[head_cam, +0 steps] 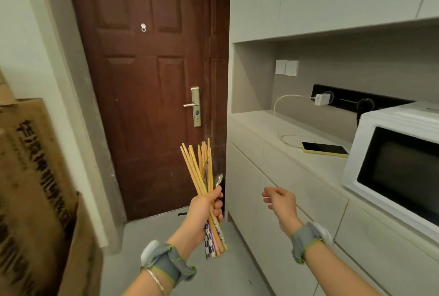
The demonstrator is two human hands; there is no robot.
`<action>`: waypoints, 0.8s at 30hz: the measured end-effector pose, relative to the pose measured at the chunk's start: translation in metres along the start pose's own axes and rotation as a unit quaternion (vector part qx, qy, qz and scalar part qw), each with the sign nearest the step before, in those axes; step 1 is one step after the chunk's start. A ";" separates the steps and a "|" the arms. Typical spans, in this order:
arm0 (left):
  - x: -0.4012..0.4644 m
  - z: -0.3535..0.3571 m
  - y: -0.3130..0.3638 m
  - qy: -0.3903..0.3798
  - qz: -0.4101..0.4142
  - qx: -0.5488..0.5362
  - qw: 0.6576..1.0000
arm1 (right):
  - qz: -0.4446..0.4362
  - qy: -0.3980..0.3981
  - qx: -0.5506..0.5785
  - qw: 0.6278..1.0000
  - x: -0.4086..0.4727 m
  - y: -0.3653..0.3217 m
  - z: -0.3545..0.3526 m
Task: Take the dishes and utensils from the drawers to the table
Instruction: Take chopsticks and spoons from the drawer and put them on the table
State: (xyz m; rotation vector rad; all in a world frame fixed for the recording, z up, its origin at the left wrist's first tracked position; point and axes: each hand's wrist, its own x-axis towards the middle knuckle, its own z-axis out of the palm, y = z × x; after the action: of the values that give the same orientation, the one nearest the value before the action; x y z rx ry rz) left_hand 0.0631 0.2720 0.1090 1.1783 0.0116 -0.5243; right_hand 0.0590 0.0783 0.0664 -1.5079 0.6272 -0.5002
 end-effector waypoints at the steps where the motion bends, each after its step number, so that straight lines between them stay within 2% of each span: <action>1: -0.028 -0.004 -0.008 0.018 0.000 -0.008 1.000 | 0.010 -0.030 0.005 0.999 -0.028 0.001 -0.005; 7: -0.161 -0.044 -0.040 0.092 0.038 -0.024 0.995 | 0.034 -0.185 -0.004 0.982 -0.158 0.002 -0.006; 12: -0.250 -0.077 -0.049 0.139 0.066 -0.044 0.987 | 0.039 -0.281 -0.022 0.959 -0.246 0.000 0.016; 17: -0.389 -0.139 -0.050 0.229 0.120 -0.075 0.963 | 0.043 -0.421 -0.044 0.905 -0.380 -0.007 0.077; 24: -0.537 -0.218 -0.060 0.323 0.144 -0.076 0.932 | 0.075 -0.523 -0.040 0.848 -0.550 -0.003 0.144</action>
State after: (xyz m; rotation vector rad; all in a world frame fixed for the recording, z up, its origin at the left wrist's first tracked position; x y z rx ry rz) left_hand -0.3766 0.6540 0.1183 1.1298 0.4323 0.1386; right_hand -0.2583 0.5487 0.1027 -1.5328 -0.1121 0.4936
